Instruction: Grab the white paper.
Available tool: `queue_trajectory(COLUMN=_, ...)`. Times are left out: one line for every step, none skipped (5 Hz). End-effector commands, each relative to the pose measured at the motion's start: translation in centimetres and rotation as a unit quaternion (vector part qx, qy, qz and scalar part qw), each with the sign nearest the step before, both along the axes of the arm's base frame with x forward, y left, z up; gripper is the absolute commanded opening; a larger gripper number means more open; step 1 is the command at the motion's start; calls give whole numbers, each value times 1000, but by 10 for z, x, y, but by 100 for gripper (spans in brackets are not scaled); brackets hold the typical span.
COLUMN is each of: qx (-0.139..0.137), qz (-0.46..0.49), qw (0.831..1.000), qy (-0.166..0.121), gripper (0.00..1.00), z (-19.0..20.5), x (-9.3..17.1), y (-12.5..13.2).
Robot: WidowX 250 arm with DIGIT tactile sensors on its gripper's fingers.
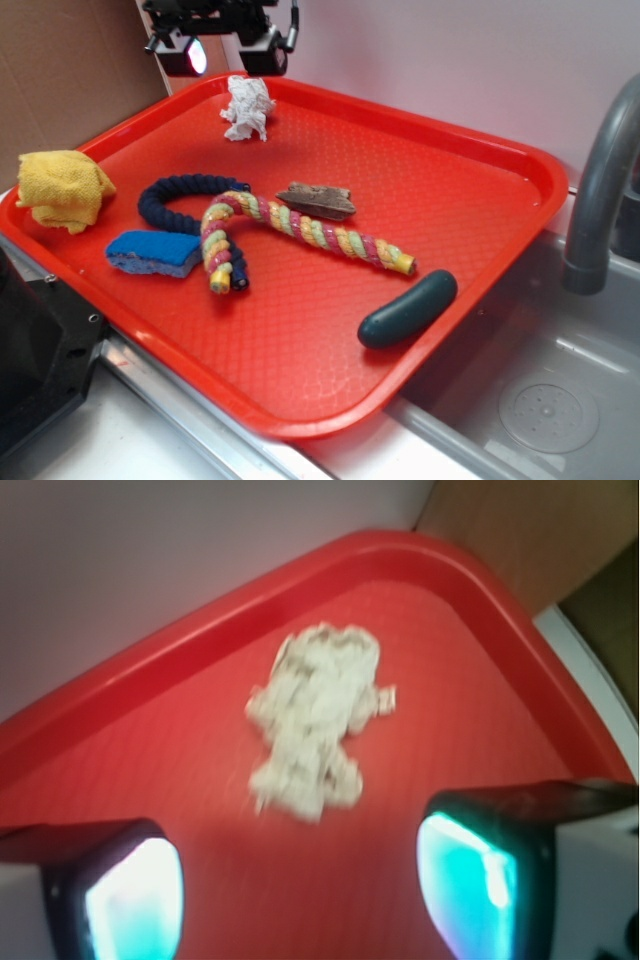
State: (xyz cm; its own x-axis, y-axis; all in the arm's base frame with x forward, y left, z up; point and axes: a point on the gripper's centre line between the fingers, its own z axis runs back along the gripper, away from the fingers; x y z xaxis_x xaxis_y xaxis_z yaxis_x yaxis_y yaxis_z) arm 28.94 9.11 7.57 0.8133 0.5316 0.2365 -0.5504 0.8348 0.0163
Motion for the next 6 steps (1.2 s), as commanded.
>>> queue_trajectory(qx=-31, qz=-61, qw=996, qy=-49, gripper=100, z=-28, x=24, y=21)
queue_trajectory(qx=-56, qz=-153, qw=983, qy=-85, gripper=85, z=-24, x=34, y=5)
queue_trajectory(qx=-50, qz=-149, qw=985, qy=-68, gripper=0, z=-31, x=33, y=6)
queue_trajectory(qx=-27, qz=-134, qw=990, qy=-41, gripper=0, z=-32, x=27, y=5)
queue_trajectory(qx=-6, qz=-136, qw=990, qy=-35, gripper=0, z=-18, x=22, y=-7)
queue_trajectory(qx=-10, qz=-143, qw=989, qy=-29, gripper=0, z=11, x=3, y=-20)
